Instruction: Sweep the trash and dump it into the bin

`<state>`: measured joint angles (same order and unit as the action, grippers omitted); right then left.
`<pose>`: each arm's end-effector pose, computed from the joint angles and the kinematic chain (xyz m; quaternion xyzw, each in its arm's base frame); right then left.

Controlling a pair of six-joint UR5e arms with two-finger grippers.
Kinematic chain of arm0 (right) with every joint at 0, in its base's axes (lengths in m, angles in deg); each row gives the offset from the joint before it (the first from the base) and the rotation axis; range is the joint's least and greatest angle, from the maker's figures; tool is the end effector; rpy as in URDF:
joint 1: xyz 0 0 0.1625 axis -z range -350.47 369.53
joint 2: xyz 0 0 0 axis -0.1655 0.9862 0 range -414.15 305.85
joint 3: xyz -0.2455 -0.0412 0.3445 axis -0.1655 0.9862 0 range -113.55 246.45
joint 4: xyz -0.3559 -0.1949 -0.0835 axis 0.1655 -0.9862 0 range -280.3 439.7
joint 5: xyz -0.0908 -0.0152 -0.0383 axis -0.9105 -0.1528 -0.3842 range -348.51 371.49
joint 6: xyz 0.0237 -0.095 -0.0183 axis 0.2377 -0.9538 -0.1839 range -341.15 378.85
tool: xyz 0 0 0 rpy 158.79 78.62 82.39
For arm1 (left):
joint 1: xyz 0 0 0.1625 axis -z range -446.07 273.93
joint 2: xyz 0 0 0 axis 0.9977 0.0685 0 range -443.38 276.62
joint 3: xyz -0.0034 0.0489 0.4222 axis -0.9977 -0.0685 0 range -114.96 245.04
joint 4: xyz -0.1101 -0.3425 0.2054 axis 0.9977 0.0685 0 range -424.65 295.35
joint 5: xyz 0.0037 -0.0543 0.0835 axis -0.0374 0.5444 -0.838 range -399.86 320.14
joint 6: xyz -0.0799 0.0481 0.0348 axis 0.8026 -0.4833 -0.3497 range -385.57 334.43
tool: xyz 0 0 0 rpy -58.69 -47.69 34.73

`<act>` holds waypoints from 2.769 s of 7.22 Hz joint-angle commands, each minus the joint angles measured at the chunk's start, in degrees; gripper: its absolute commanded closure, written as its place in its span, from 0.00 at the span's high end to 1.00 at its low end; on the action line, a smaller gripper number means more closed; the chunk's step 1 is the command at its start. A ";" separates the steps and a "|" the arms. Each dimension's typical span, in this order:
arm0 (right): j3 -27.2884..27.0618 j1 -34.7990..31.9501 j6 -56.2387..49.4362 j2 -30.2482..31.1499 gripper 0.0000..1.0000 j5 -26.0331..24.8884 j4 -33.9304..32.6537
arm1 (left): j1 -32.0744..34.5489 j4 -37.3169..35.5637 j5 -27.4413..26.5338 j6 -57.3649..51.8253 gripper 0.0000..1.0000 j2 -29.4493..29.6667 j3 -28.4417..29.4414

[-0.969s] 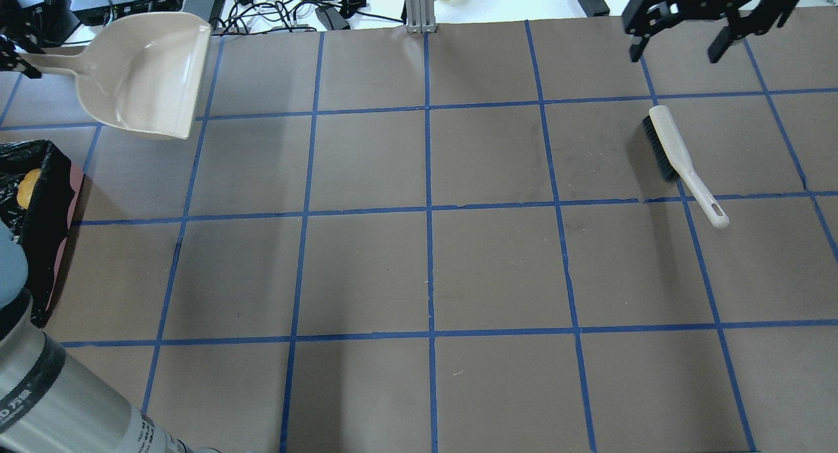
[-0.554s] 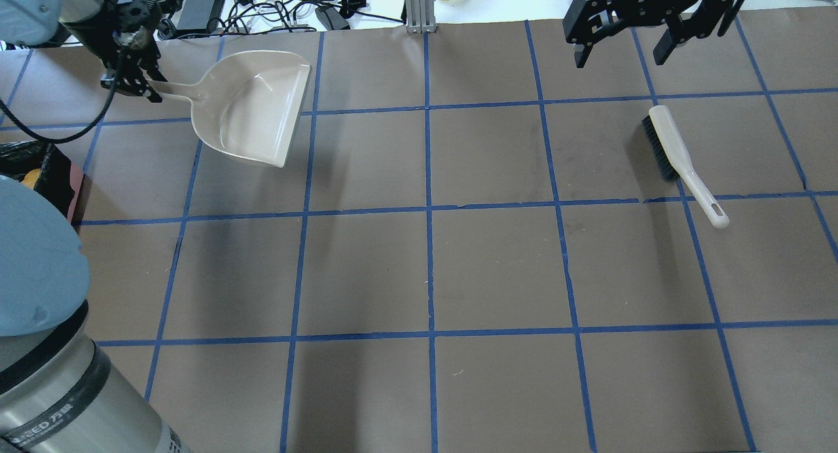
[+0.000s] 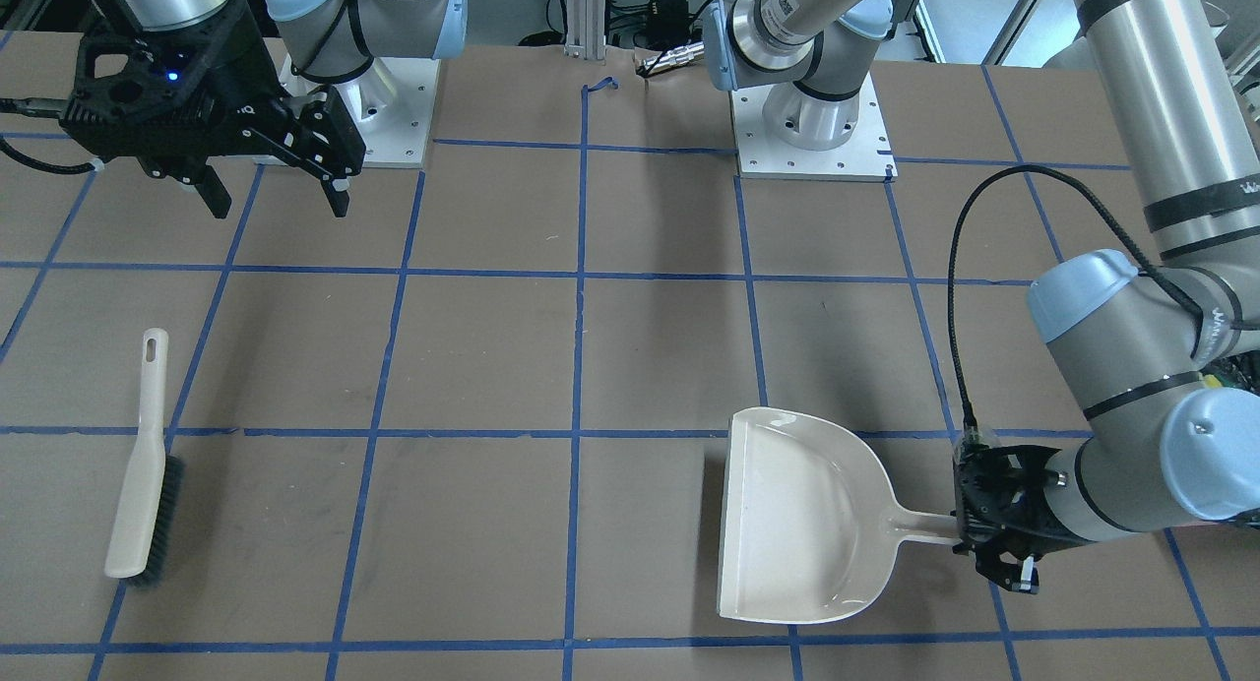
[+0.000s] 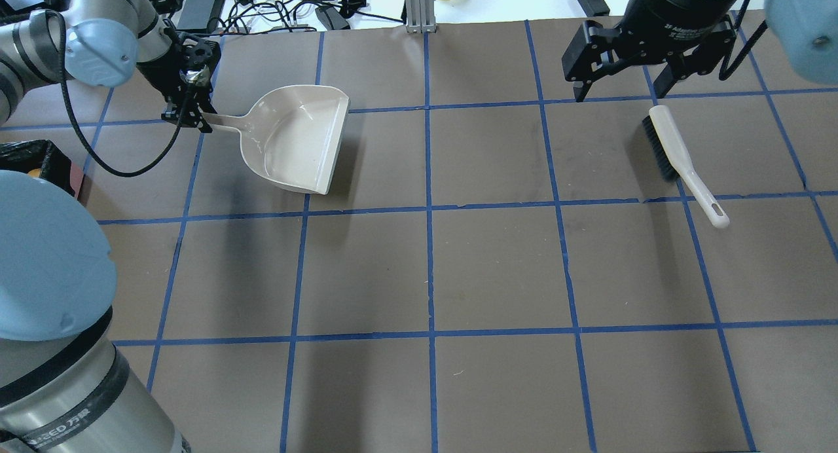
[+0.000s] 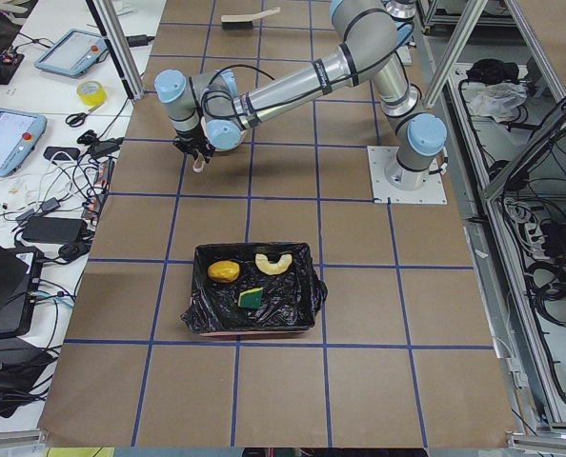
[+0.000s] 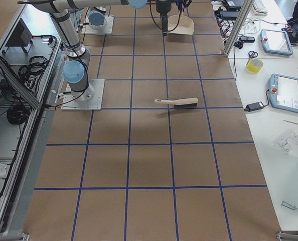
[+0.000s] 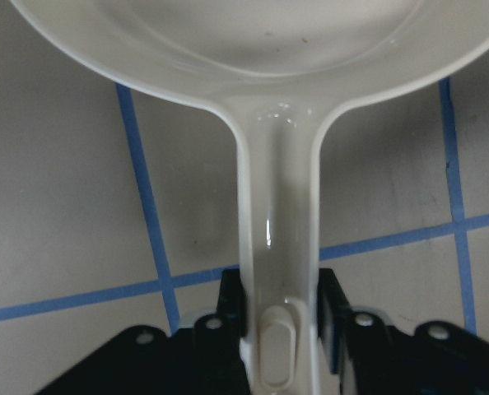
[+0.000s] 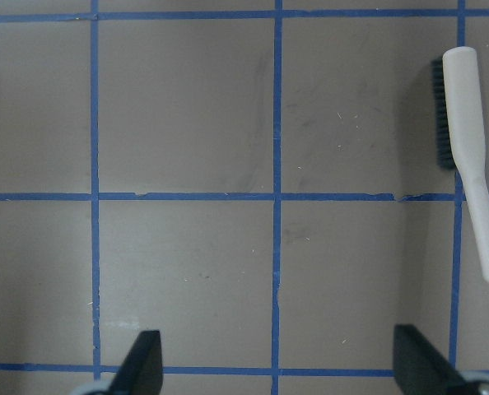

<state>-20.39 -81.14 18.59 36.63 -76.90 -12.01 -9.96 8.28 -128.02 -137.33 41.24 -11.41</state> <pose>0.1418 -0.4929 0.5253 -0.0087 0.9986 -0.0493 0.0142 0.0354 -0.7123 0.2650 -0.7530 -0.6568 -0.0017 0.0385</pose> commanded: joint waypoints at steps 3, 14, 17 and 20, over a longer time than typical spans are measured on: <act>-0.53 -0.04 0.34 -0.69 1.00 0.15 -2.86 | 0.44 -2.53 0.00 1.45 0.00 1.06 -0.99; -1.58 -0.04 1.48 -0.86 1.00 -1.43 -0.23 | 8.15 7.29 0.26 27.55 0.70 -11.82 -0.55; -1.58 -0.12 5.79 -0.86 1.00 -1.35 0.13 | 9.57 21.44 0.62 53.65 0.70 -23.15 -0.98; -1.58 -0.12 5.35 -0.77 1.00 -1.26 0.13 | 15.99 23.48 -0.17 86.97 0.77 -30.11 -2.12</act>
<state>-21.97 -81.21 24.19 35.84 -78.19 -11.86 4.06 30.71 -128.00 -63.21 13.87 -12.74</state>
